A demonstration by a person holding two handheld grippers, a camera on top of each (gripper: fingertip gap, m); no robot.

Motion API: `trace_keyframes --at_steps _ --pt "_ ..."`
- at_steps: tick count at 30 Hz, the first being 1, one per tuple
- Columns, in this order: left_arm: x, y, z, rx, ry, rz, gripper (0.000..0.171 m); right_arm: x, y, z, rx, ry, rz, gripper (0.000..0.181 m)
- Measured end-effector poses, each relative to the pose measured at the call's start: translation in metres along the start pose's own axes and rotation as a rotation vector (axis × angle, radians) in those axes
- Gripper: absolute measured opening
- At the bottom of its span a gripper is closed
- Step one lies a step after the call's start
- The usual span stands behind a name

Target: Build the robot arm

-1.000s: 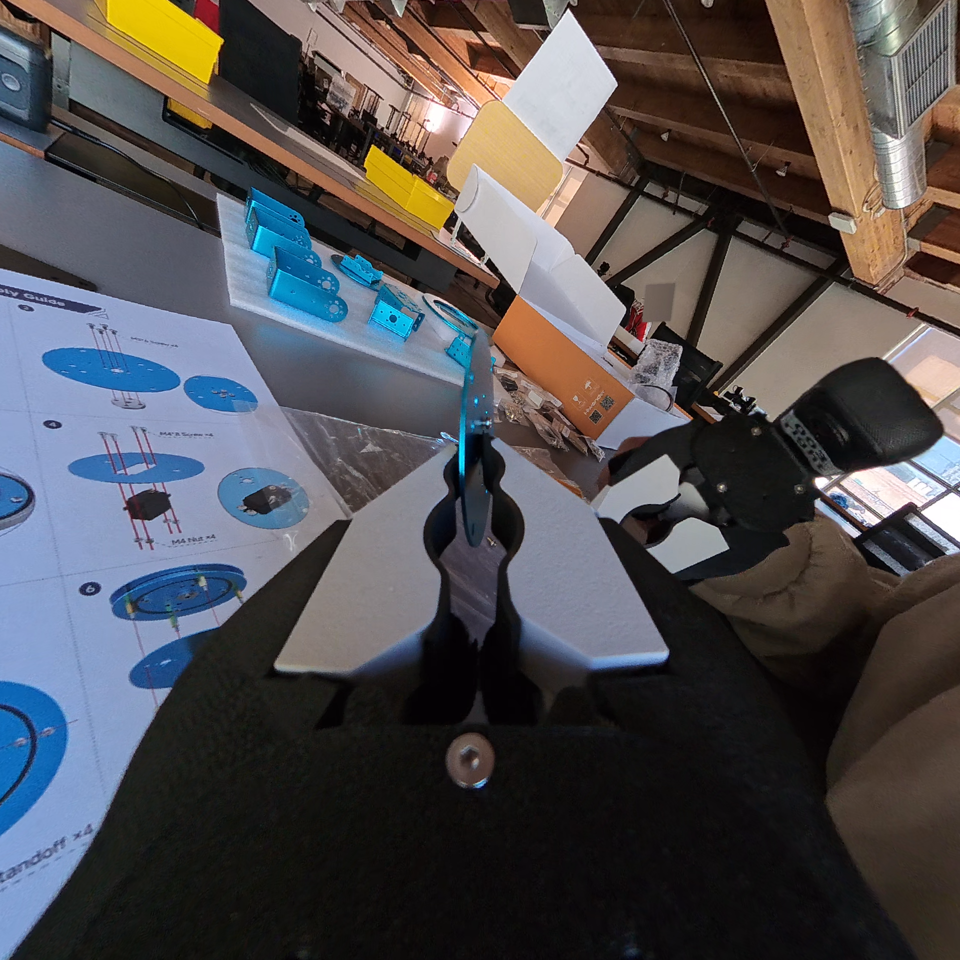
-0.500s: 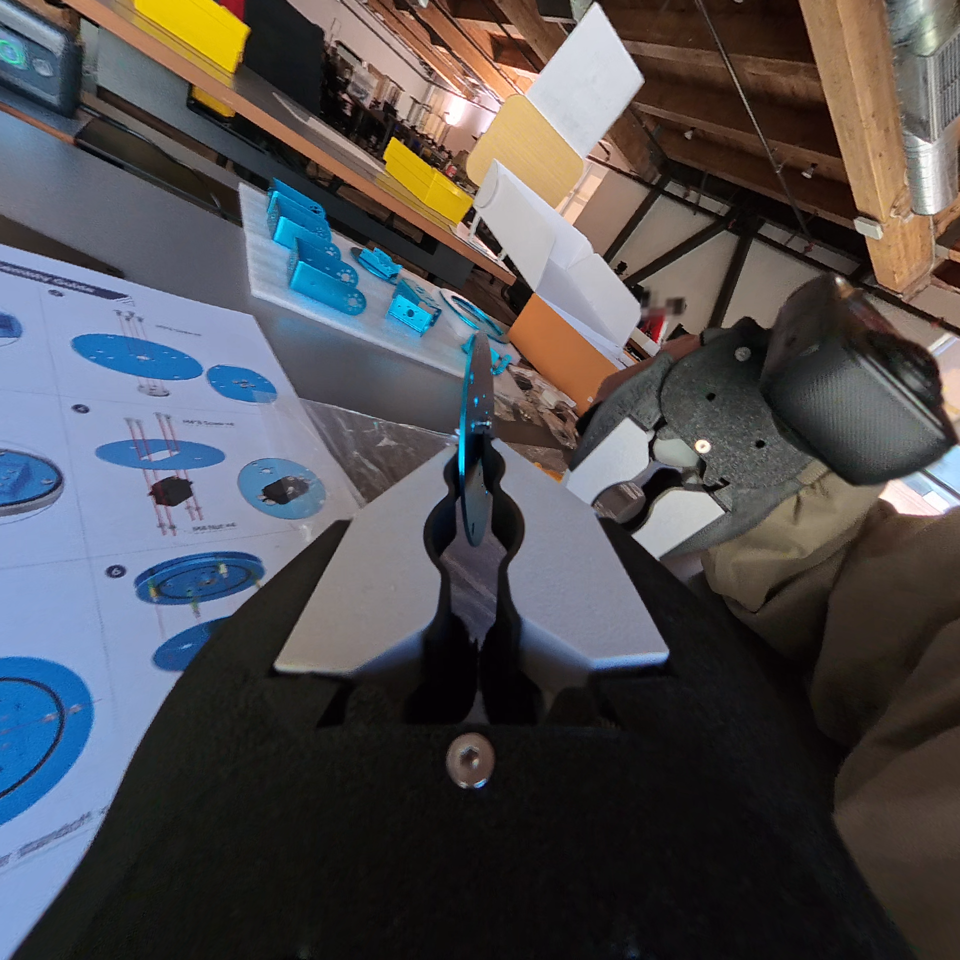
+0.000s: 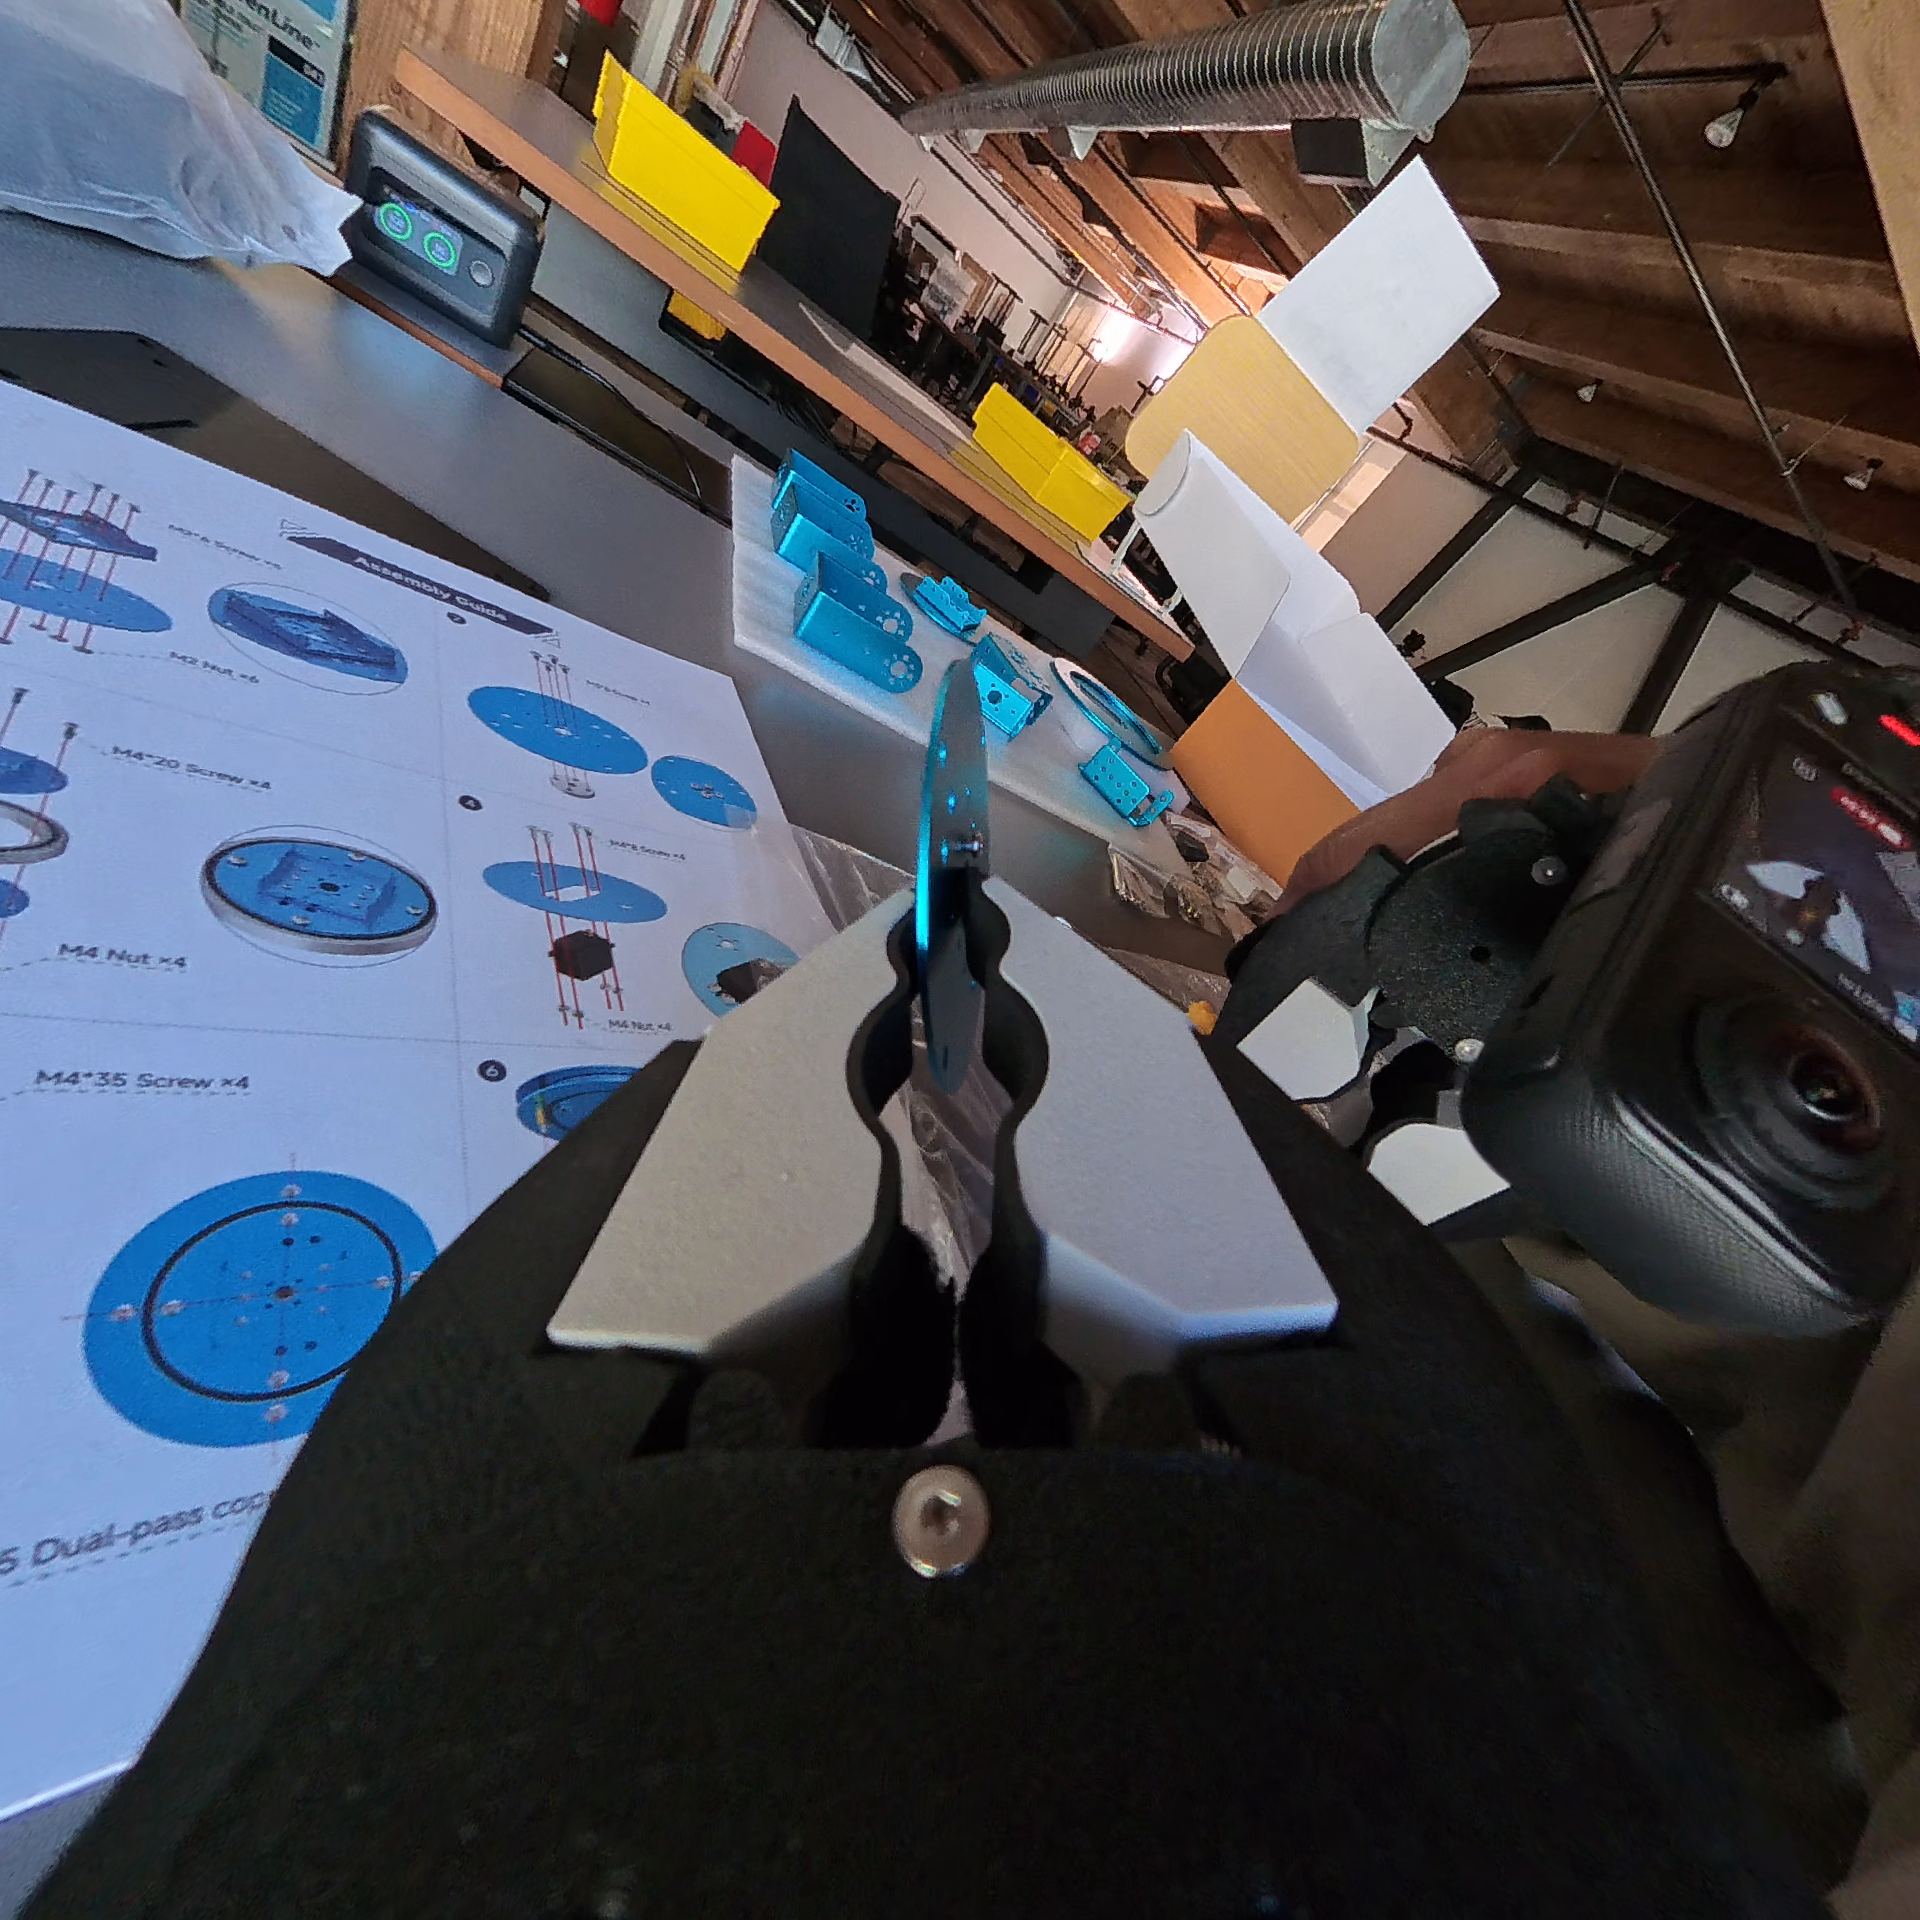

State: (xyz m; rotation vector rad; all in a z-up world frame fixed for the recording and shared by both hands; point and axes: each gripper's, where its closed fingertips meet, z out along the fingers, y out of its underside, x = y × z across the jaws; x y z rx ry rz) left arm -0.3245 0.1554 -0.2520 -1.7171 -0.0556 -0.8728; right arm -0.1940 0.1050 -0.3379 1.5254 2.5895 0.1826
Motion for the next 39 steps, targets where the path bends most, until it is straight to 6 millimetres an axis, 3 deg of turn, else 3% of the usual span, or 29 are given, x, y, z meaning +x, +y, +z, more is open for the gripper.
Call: trace_keyframes --at_steps 20,25,28,33,39 --pt "0.001 0.002 0.001 -0.009 0.016 -0.007 0.005 0.004 -0.001 -0.005 -0.012 0.060 -0.017 0.003" --pt "0.009 0.003 0.002 -0.015 0.079 -0.028 0.005 0.016 -0.007 -0.037 0.300 0.170 0.052 0.004" --pt "0.019 0.006 0.003 -0.043 0.156 -0.068 0.005 0.027 -0.014 -0.065 0.627 0.267 0.128 0.004" --pt "0.031 0.016 0.007 -0.127 0.266 -0.244 0.004 0.023 -0.025 -0.114 1.153 0.413 0.180 0.003" --pt "0.052 0.032 0.012 -0.230 0.407 -0.496 0.004 0.032 -0.030 -0.115 1.253 0.603 0.209 0.003"
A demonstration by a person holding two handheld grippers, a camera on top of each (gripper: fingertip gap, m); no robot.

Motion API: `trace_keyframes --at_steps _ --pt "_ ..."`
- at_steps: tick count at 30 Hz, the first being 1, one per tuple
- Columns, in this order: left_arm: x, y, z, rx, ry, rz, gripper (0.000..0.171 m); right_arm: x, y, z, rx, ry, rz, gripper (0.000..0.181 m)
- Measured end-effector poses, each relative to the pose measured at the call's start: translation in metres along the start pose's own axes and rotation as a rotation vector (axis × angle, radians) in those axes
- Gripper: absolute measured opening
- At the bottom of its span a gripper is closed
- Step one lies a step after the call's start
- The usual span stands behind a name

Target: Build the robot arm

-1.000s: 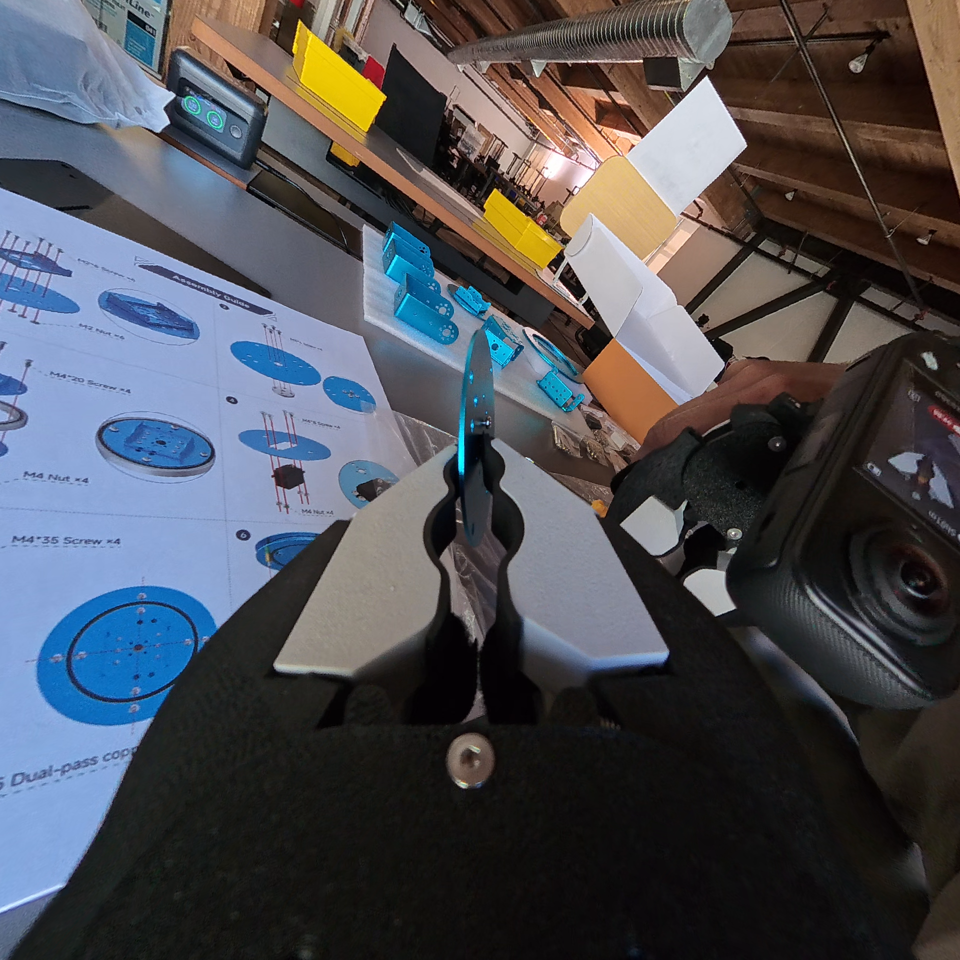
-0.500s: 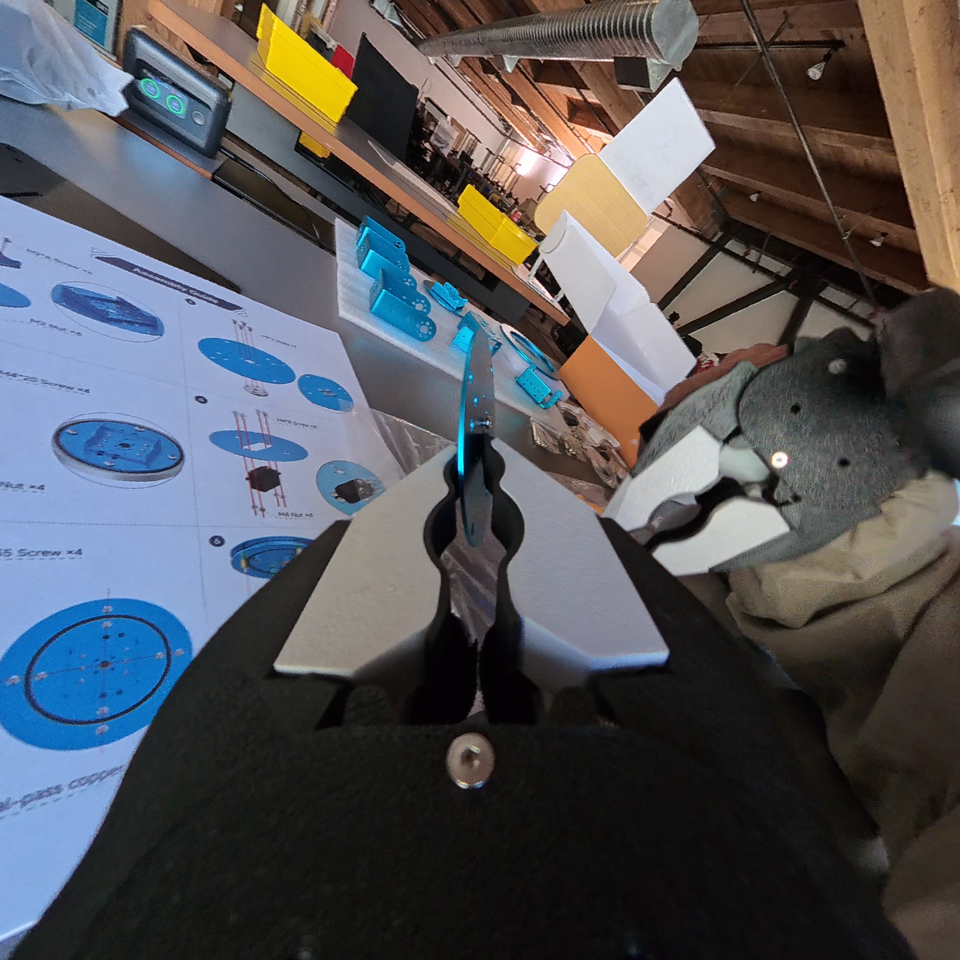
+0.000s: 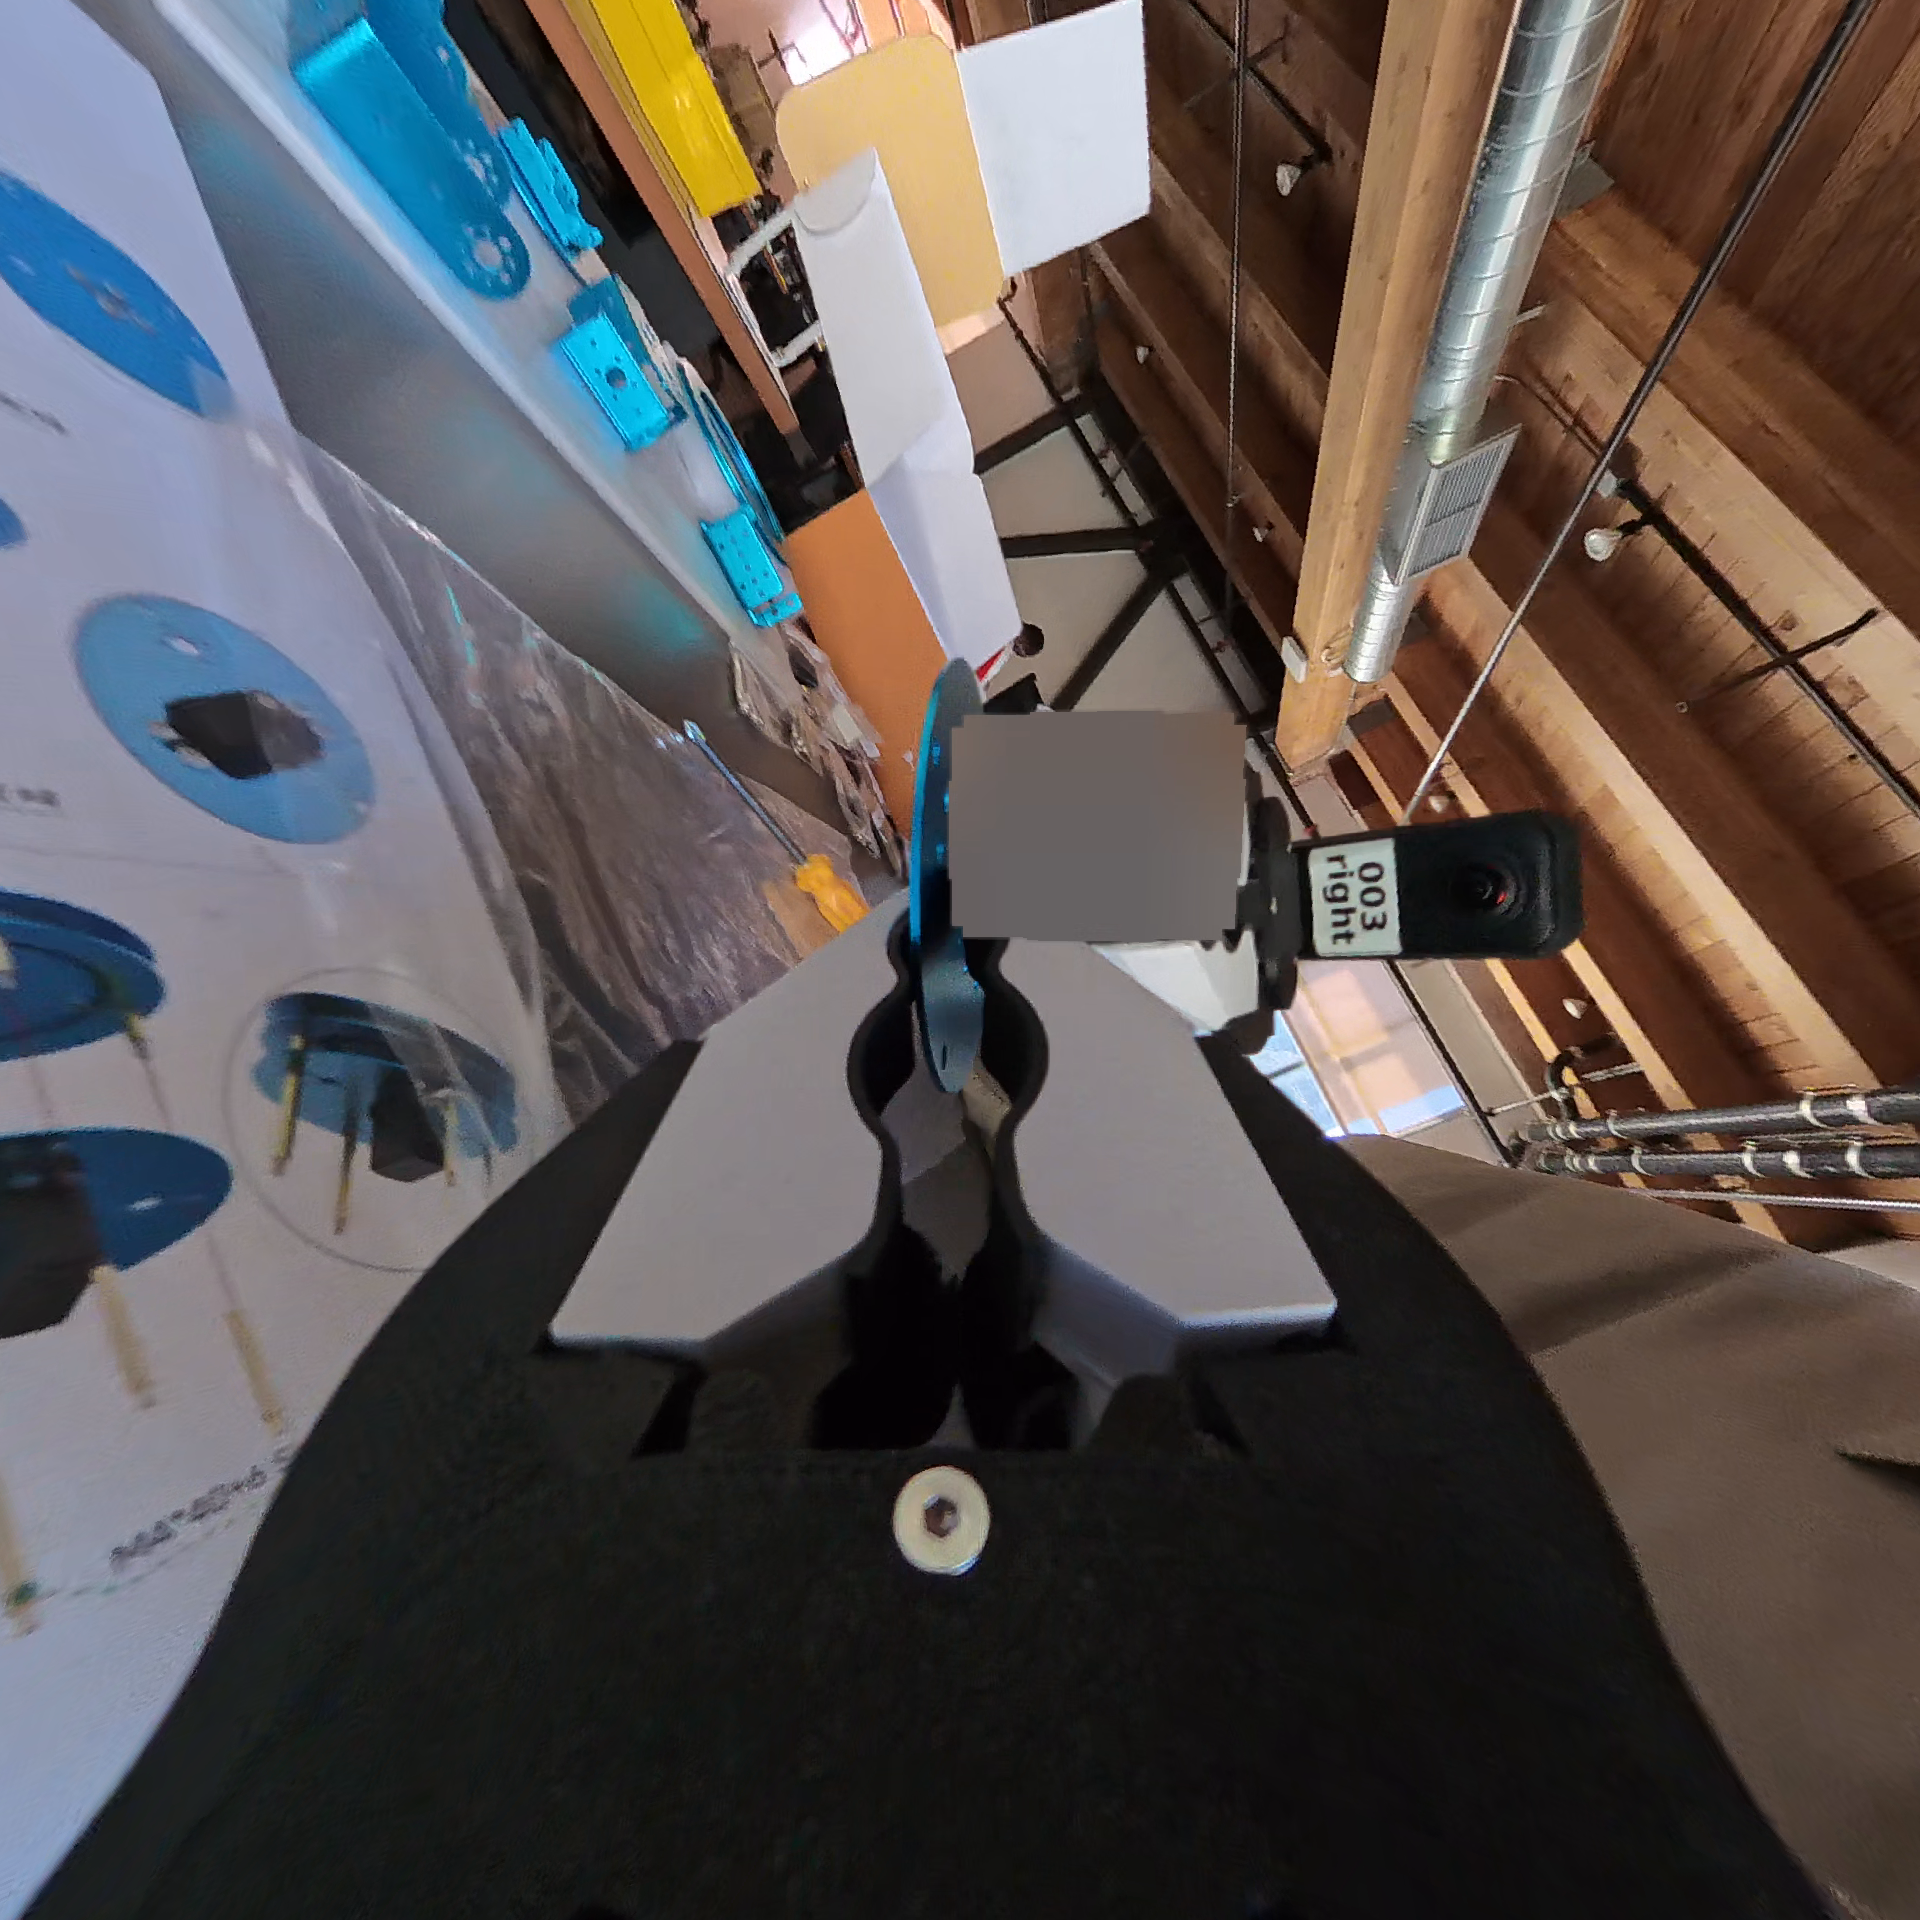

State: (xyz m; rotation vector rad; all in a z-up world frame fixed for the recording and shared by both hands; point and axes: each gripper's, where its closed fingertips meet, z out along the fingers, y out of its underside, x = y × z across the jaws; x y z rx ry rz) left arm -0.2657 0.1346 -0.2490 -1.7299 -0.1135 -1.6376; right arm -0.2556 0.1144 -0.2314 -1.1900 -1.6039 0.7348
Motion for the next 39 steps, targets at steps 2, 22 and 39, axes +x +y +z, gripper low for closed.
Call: trace_keyframes --at_steps 2,22,39 --pt "0.000 0.004 0.003 -0.017 0.001 -0.010 0.004 0.002 0.004 0.004 -0.017 0.043 -0.047 0.003" --pt "-0.005 0.010 0.006 -0.036 -0.052 0.014 0.004 0.008 0.026 0.011 -0.137 0.089 -0.005 0.003" --pt "-0.015 0.004 0.006 0.054 -0.281 0.284 0.004 0.015 0.038 0.017 -0.434 0.279 0.165 0.003"
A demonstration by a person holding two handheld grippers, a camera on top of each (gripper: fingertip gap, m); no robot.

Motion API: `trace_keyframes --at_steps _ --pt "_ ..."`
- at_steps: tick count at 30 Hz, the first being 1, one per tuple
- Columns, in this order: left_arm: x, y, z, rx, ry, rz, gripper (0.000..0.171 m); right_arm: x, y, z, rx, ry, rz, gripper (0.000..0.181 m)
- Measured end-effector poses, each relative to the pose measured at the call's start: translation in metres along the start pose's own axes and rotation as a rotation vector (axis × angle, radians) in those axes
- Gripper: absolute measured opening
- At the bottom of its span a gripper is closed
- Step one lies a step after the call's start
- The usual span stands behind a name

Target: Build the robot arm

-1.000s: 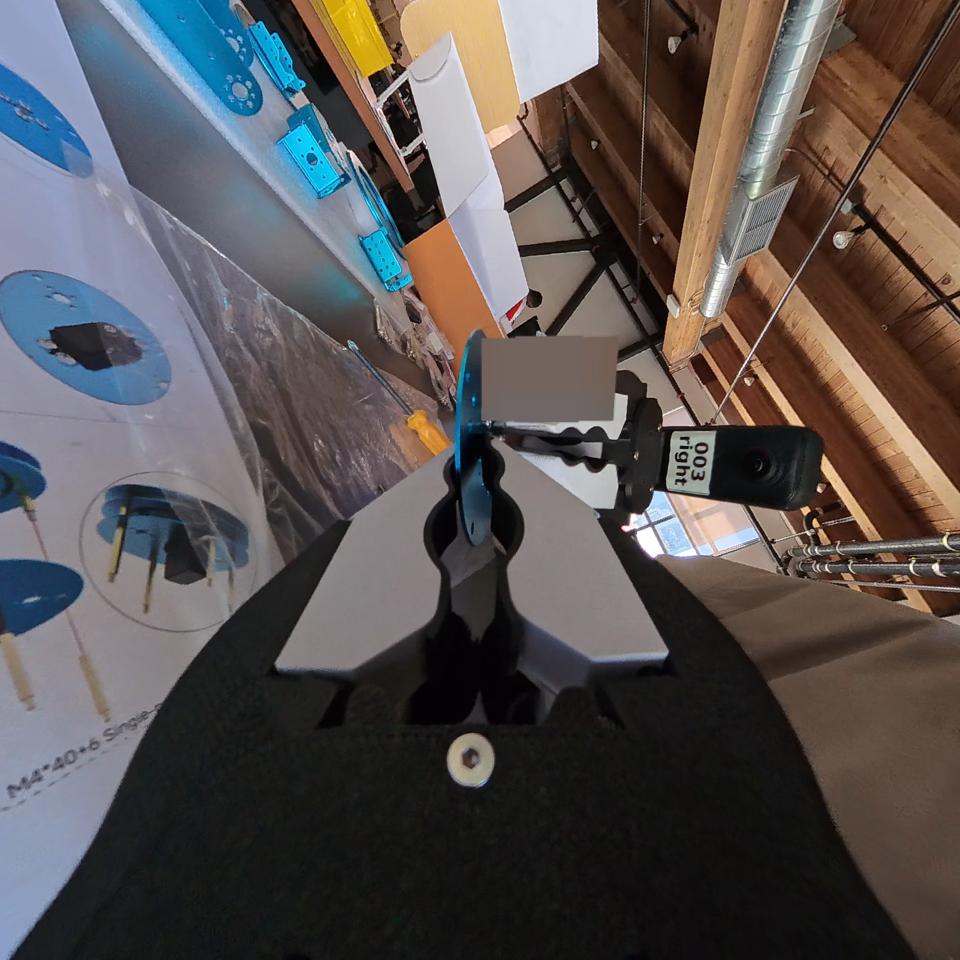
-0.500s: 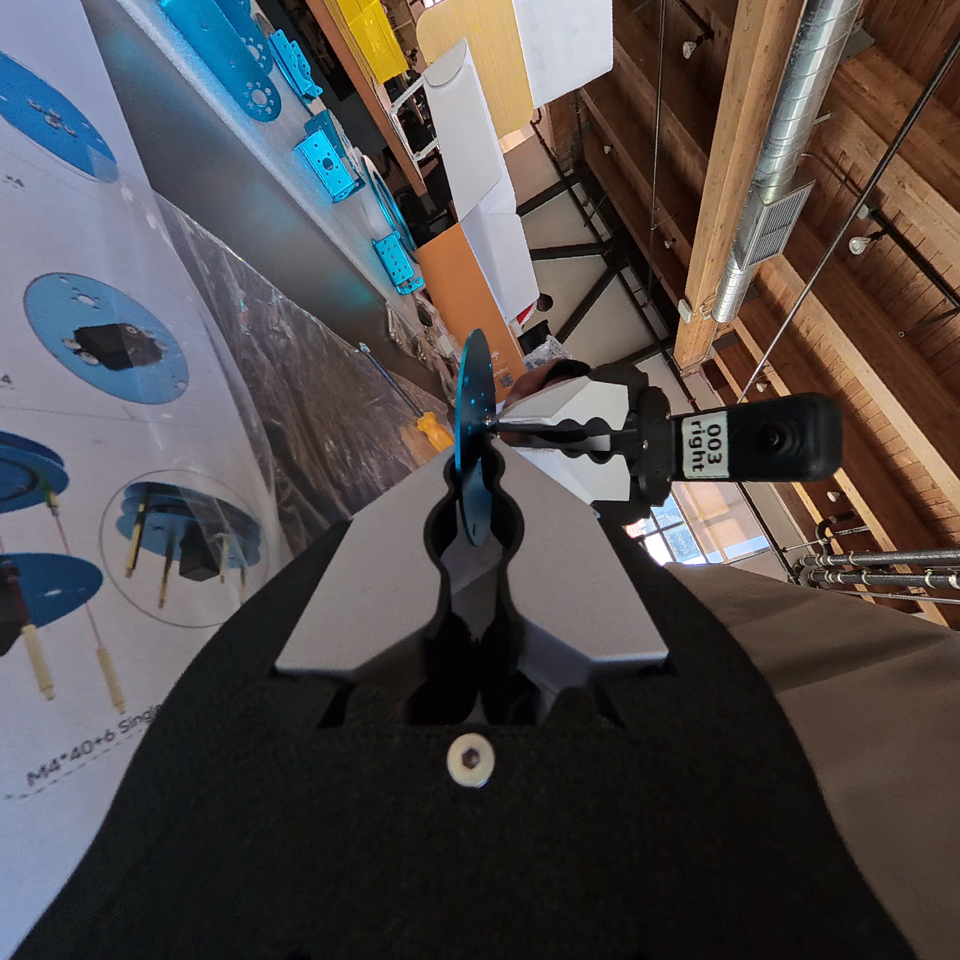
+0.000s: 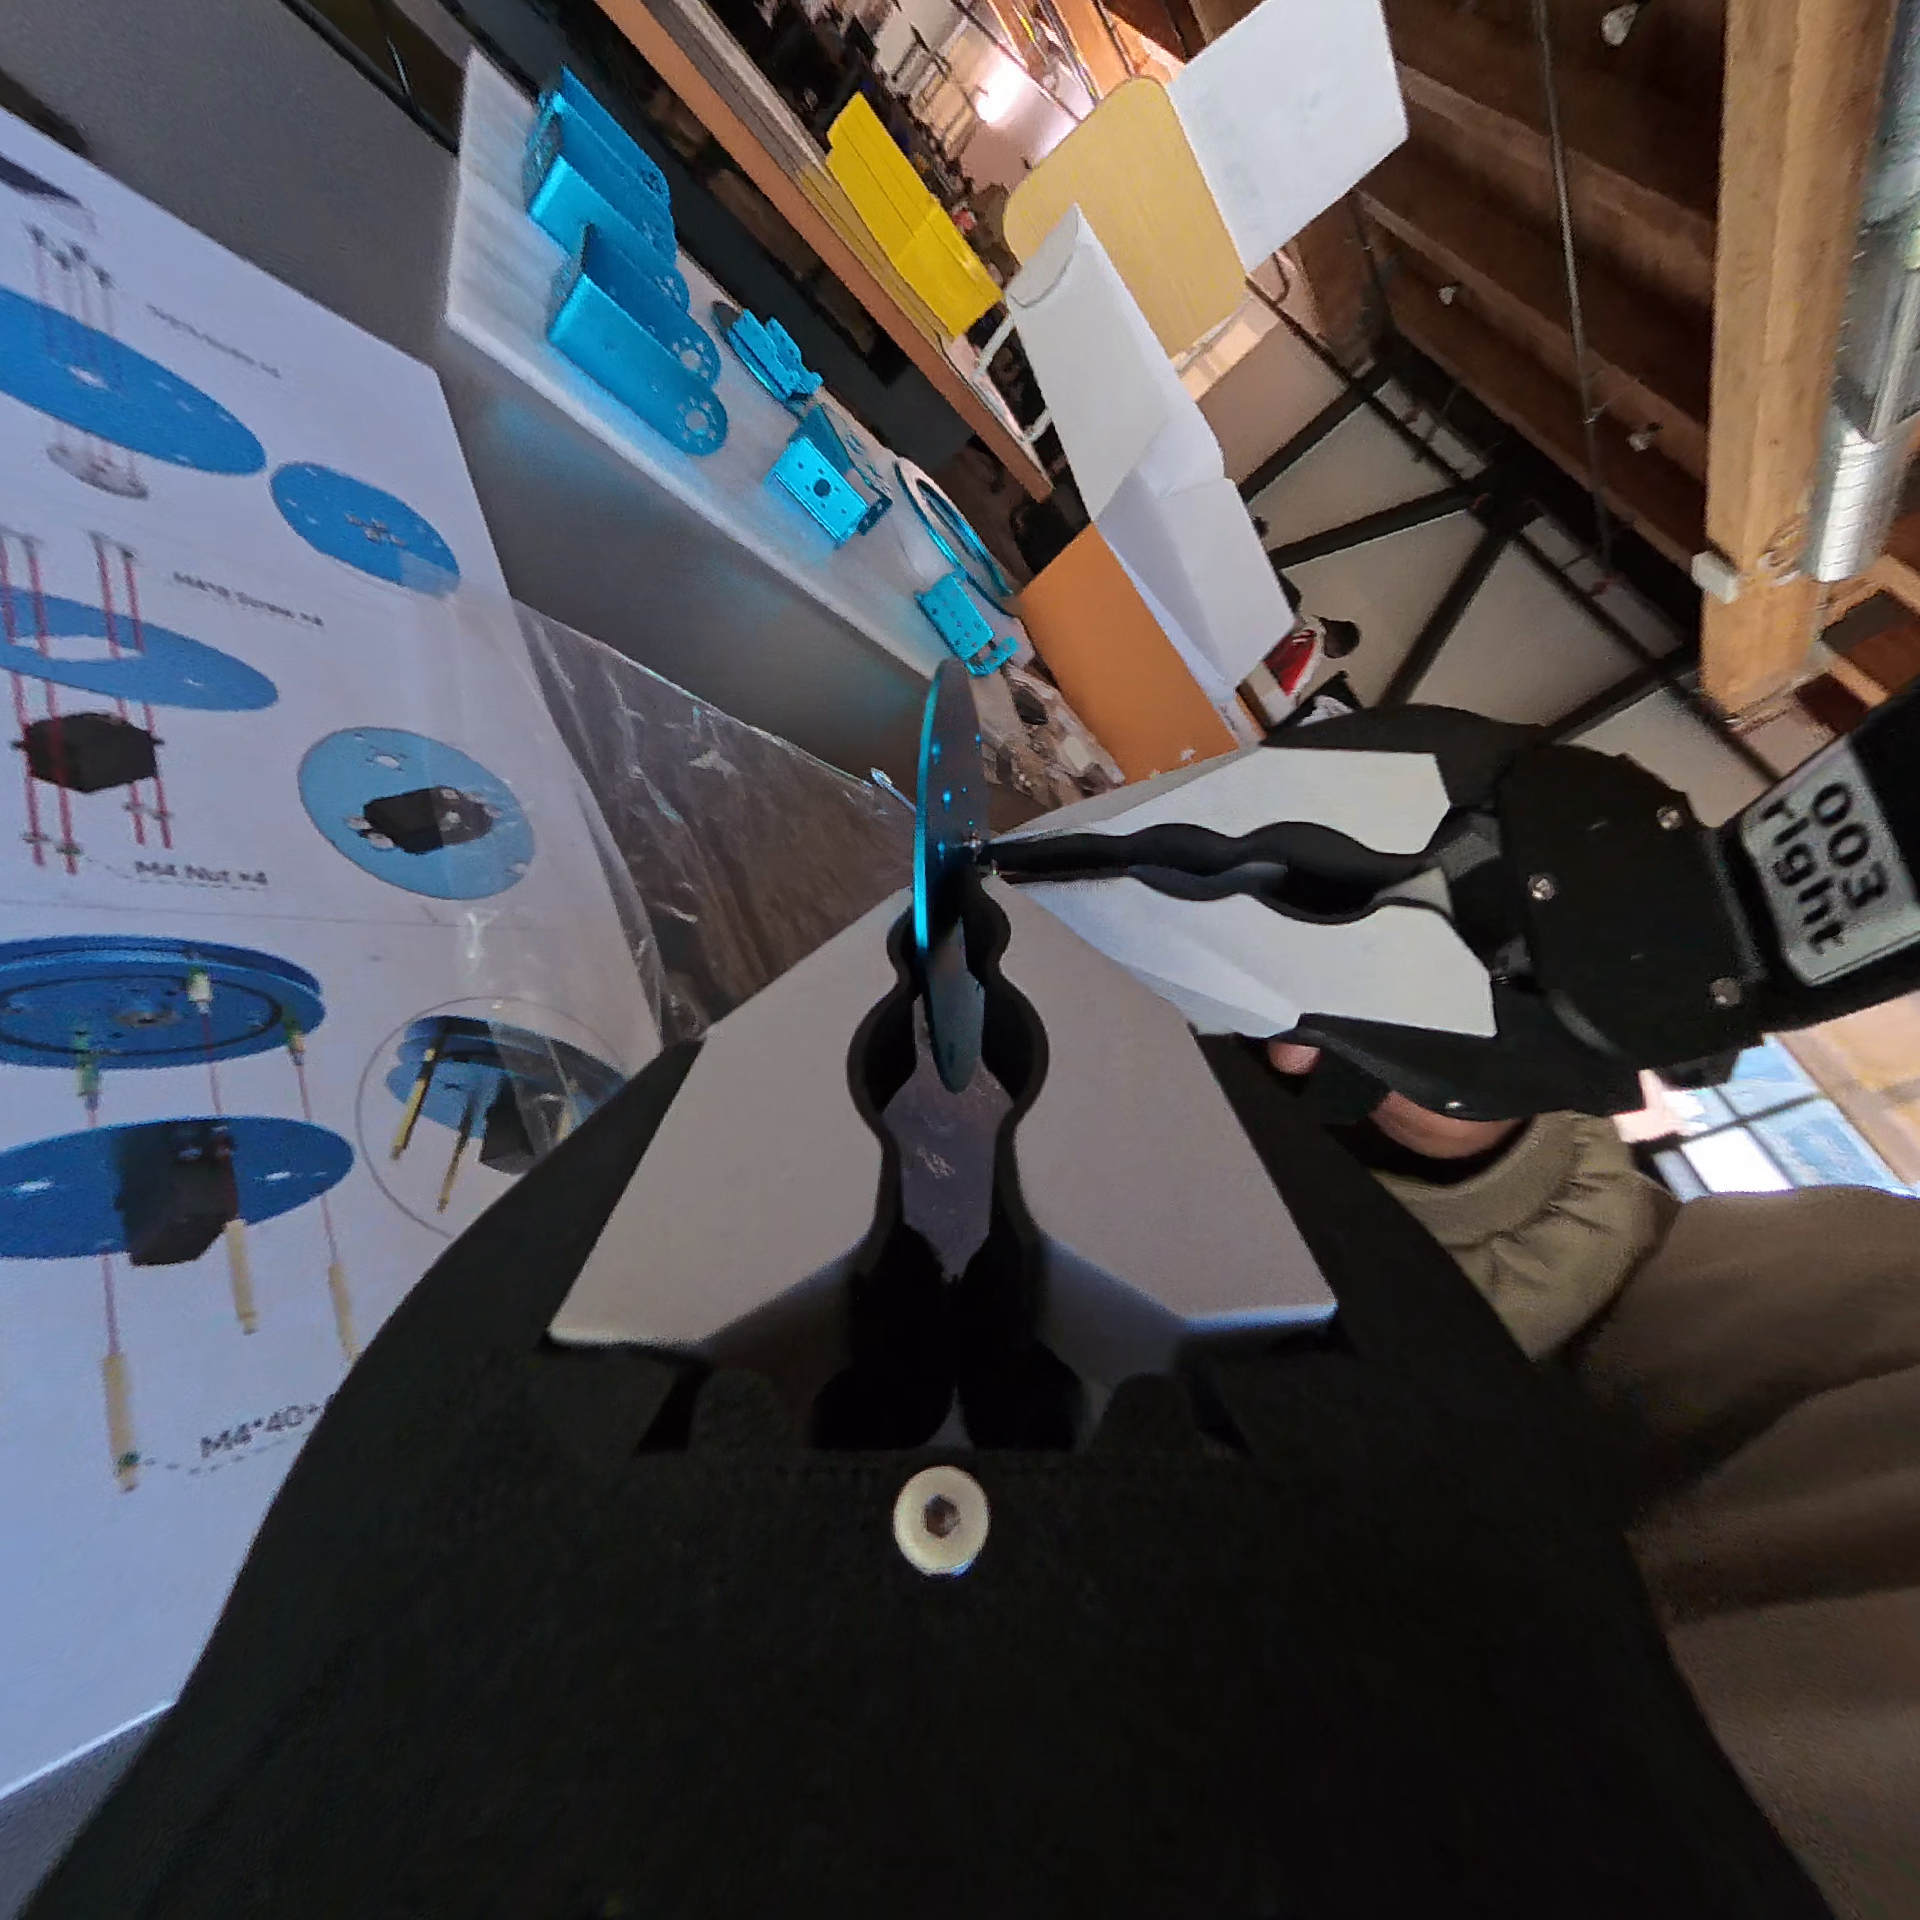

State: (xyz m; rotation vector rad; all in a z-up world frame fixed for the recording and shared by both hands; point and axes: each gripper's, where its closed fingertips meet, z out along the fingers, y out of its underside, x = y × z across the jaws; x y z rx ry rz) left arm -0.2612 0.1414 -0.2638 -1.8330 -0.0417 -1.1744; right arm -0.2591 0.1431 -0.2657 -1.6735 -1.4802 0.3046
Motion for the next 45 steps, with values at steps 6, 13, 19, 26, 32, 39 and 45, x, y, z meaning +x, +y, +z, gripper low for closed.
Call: trace_keyframes --at_steps 6,13,19,26,32,39,45 --pt "0.006 -0.006 -0.004 0.068 -0.069 0.182 0.005 0.001 -0.006 -0.003 0.024 -0.052 0.328 0.003" --pt "0.018 -0.018 -0.011 0.165 -0.156 0.395 0.005 0.001 -0.021 -0.010 0.257 -0.145 0.761 0.003" --pt "0.032 -0.025 -0.017 0.231 -0.268 0.637 0.004 0.001 -0.034 -0.020 0.416 -0.295 1.094 0.002" --pt "0.044 -0.028 -0.020 0.242 -0.329 0.891 0.004 -0.005 -0.045 -0.031 0.502 -0.826 1.708 0.002" --pt "0.043 -0.024 -0.017 0.217 -0.307 0.863 0.004 -0.005 -0.041 -0.033 0.545 -1.030 1.945 0.003" --pt "0.028 -0.014 -0.005 0.134 -0.223 0.621 0.004 -0.002 -0.024 -0.023 0.514 -0.965 2.010 0.002" --pt "0.020 -0.008 -0.002 0.093 -0.185 0.447 0.004 -0.003 -0.016 -0.017 0.452 -0.935 2.064 0.002"
